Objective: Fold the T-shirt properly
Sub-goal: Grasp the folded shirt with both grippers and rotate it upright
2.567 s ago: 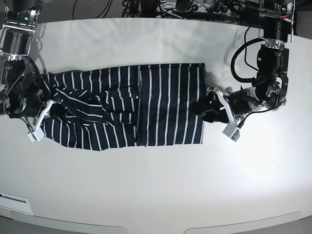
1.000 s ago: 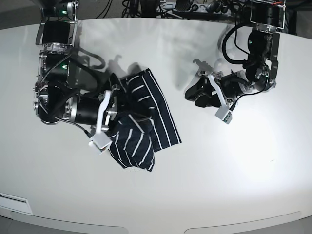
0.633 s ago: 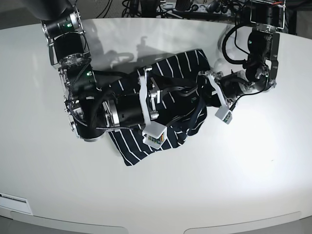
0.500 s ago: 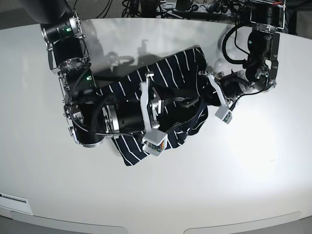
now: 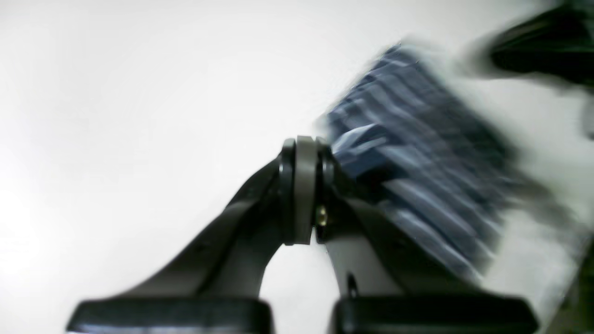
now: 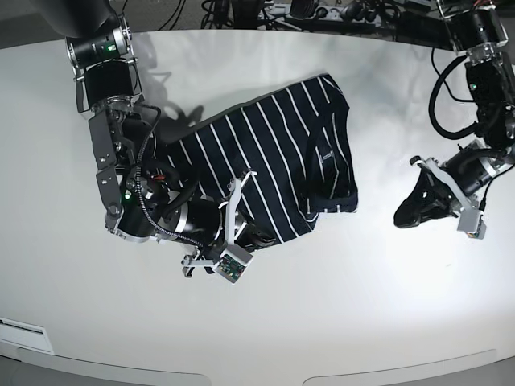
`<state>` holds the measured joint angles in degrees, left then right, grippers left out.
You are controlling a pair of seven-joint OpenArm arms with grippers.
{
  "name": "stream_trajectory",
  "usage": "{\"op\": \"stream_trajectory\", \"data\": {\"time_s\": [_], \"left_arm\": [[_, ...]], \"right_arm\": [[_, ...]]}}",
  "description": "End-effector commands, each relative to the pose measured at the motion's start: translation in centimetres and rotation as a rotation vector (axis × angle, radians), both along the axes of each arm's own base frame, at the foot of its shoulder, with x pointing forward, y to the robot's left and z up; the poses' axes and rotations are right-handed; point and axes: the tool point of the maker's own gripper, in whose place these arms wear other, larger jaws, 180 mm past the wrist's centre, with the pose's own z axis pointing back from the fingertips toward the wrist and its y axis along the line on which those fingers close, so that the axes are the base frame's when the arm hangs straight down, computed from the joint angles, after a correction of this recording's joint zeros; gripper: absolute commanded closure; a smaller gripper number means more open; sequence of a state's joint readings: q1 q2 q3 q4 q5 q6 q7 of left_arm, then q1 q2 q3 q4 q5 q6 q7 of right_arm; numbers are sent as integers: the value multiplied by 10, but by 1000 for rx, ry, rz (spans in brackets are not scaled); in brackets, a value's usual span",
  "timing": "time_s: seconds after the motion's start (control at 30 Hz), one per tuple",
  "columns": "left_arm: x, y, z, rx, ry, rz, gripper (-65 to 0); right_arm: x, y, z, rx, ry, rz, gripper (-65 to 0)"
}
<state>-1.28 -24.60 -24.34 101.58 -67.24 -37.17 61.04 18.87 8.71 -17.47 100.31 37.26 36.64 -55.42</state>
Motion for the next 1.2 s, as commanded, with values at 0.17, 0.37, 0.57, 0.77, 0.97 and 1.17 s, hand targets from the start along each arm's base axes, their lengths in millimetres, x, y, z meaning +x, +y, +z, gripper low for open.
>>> {"op": "stream_trajectory", "data": {"time_s": [0.17, 0.37, 0.57, 0.77, 0.97, 1.17], "left_arm": [[-44, -47, 1, -126, 72, -255, 0], [-77, -122, -23, -217, 177, -463, 0], [-87, -178, -71, -56, 217, -507, 0], [-91, -200, -106, 163, 170, -524, 0], [-95, -202, -123, 256, 165, -526, 0], [-89, -191, -132, 324, 159, -484, 0]], "right_arm": [[18, -5, 20, 1, -108, -47, 0], [38, -16, 31, -4, -179, -150, 0], [60, -24, 22, -26, -173, -184, 0], [109, -40, -12, -49, -75, -206, 0], [138, -56, -33, -98, -17, -197, 0], [115, -62, -89, -226, 89, -137, 0]]}}
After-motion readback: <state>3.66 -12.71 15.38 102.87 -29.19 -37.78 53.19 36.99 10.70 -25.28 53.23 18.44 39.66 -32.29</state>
